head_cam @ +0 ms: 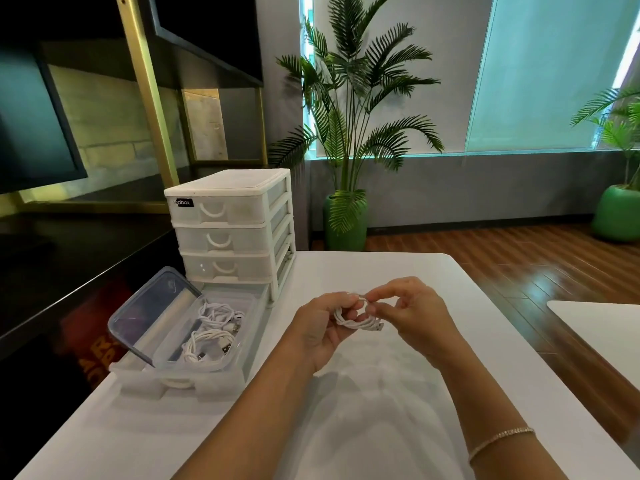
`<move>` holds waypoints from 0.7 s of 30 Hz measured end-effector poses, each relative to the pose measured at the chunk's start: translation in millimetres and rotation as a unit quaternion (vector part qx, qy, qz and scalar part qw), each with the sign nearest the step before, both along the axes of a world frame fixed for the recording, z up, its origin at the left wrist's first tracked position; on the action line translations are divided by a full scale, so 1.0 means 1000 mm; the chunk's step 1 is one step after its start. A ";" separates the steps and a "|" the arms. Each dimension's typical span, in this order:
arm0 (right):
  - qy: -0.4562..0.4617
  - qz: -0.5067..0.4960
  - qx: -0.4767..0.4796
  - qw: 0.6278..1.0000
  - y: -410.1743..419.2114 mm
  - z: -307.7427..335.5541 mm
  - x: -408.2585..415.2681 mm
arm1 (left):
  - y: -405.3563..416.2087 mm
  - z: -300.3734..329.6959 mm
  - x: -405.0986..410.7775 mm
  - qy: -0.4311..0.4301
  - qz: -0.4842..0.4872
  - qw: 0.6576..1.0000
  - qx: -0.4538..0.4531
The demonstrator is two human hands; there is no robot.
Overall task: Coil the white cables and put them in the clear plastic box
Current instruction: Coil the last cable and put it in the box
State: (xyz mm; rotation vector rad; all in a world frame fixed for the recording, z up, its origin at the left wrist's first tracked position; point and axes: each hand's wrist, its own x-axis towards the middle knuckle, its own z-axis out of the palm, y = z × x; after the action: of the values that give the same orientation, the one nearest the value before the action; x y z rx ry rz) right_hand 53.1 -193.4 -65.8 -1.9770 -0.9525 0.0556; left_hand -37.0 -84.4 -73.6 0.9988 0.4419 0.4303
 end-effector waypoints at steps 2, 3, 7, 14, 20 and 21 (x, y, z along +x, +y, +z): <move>-0.024 -0.019 -0.037 0.999 0.001 0.000 -0.001 | 0.001 -0.001 0.000 -0.004 -0.012 1.000 0.020; -0.029 -0.027 -0.051 0.998 0.000 0.000 -0.002 | 0.001 -0.001 0.000 -0.002 -0.017 0.999 0.040; 0.020 -0.011 -0.068 0.997 -0.001 0.000 -0.003 | 0.002 -0.003 0.003 0.063 0.022 0.966 0.249; 0.325 0.033 0.010 0.945 -0.004 0.002 -0.005 | 0.001 -0.009 0.003 0.080 0.122 0.847 0.511; 0.412 0.062 0.045 0.908 -0.004 0.005 -0.008 | 0.002 -0.013 0.005 0.057 0.153 0.794 0.585; 0.415 0.063 0.050 0.906 -0.003 0.005 -0.008 | 0.002 -0.013 0.005 0.054 0.154 0.790 0.591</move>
State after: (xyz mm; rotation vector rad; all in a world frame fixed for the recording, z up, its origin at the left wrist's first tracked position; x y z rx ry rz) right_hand 45.0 -196.9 -61.0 -1.5459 -0.4891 0.8372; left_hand -32.3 -82.2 -86.5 2.1983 0.4241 1.0068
